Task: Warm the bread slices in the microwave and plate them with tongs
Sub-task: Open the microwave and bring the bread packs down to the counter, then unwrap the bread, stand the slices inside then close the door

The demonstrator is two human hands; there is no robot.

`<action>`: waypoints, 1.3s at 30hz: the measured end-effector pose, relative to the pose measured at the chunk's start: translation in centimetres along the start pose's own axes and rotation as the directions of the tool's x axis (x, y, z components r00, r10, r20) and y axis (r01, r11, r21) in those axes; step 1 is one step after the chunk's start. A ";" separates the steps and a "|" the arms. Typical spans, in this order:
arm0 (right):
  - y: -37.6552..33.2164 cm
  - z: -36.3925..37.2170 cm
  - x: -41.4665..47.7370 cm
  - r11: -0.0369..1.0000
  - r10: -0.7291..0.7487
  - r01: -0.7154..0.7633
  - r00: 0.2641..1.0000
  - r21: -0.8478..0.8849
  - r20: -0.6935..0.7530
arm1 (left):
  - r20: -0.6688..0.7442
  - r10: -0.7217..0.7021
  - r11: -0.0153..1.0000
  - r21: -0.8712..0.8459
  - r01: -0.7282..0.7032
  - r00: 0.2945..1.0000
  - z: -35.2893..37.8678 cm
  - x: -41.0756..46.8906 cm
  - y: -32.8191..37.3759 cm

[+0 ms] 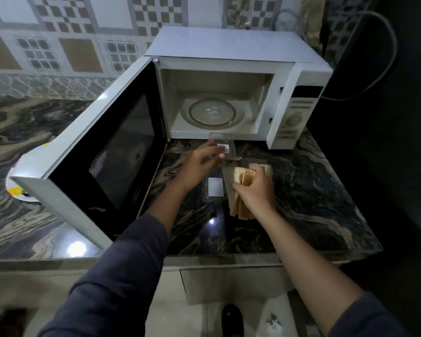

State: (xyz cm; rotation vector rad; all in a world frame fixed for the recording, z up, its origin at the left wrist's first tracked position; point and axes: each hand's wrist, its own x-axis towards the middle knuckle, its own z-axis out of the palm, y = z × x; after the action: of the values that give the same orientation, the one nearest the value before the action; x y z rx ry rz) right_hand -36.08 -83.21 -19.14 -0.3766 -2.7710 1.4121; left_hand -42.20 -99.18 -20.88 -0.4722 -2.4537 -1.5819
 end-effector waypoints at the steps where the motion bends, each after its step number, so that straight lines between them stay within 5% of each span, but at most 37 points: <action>1: 0.6 -0.3 -0.3 1.000 -0.009 0.010 0.999 0.025 -0.036 | 0.008 0.022 1.000 0.021 -0.022 1.000 0.2 -0.2 -0.2; 9: 2.0 -2.8 -1.3 0.985 -0.086 0.114 0.977 0.134 -0.195 | -0.094 0.103 0.991 0.100 -0.093 0.990 1.7 -3.0 -1.7; 20: 0.9 -3.7 3.5 0.980 -0.073 0.131 0.936 0.147 -0.346 | -0.007 0.053 0.979 0.196 -0.051 0.999 2.9 -5.2 -4.3; 27: -1.6 -2.7 10.4 0.970 -0.053 0.113 0.962 0.217 -0.266 | -0.419 -0.083 0.989 0.073 0.125 0.904 1.6 -1.3 -5.5; 32: -4.0 -1.2 16.9 0.980 -0.095 0.125 0.977 0.154 -0.190 | -0.273 -0.324 0.834 0.369 0.410 0.906 0.8 2.6 -10.8; 39: -7.6 2.4 24.4 0.993 -0.112 0.110 0.989 -0.035 -0.095 | -0.231 -0.365 0.576 0.705 0.414 0.902 1.6 3.3 -12.3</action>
State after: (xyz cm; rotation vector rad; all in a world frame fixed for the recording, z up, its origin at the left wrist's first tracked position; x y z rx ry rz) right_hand -61.62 -84.13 -16.99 -0.2781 -2.6928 1.2944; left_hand -49.68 -101.87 -30.92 0.2851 -2.9795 -0.4953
